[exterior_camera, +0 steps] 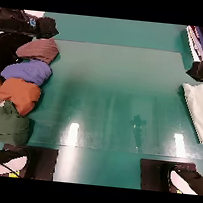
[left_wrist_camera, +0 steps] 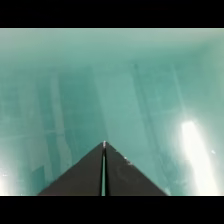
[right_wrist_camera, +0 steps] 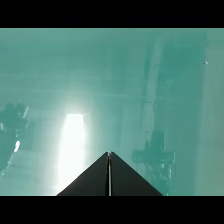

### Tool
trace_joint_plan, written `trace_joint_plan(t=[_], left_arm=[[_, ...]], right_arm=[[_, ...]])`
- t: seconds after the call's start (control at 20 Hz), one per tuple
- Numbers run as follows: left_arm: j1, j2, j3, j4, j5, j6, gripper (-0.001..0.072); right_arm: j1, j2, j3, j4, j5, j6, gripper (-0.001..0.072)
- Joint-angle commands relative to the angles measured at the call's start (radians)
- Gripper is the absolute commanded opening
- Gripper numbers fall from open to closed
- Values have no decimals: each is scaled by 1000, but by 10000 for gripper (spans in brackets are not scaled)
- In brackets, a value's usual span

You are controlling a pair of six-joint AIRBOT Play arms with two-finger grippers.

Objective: Fold the shirts.

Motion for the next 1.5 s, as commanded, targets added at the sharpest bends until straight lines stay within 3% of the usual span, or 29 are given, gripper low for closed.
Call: trace_joint_plan(t=[0.0,0.6,0.7,0.8,0.85,0.95,1.25,1.45], left_arm=[[0,0,0,0,5,0,26],[0,0,0,1,6,1,25],[1,-1,0,61,61,38,30],[4,-10,0,238,105,23,511],[13,-27,0,332,115,-9,550],[57,-82,0,407,114,-37,549],[224,-370,0,396,231,-38,550],[250,-504,1,397,318,-26,550]], right_arm=[[5,1,1,1,-5,0,18],[5,1,1,1,-5,0,18],[5,1,1,1,-3,0,17],[5,1,2,2,-4,1,17],[5,1,1,2,-4,1,17],[5,1,1,2,-5,1,17],[5,1,1,2,-10,1,17],[5,1,1,2,-28,1,17]])
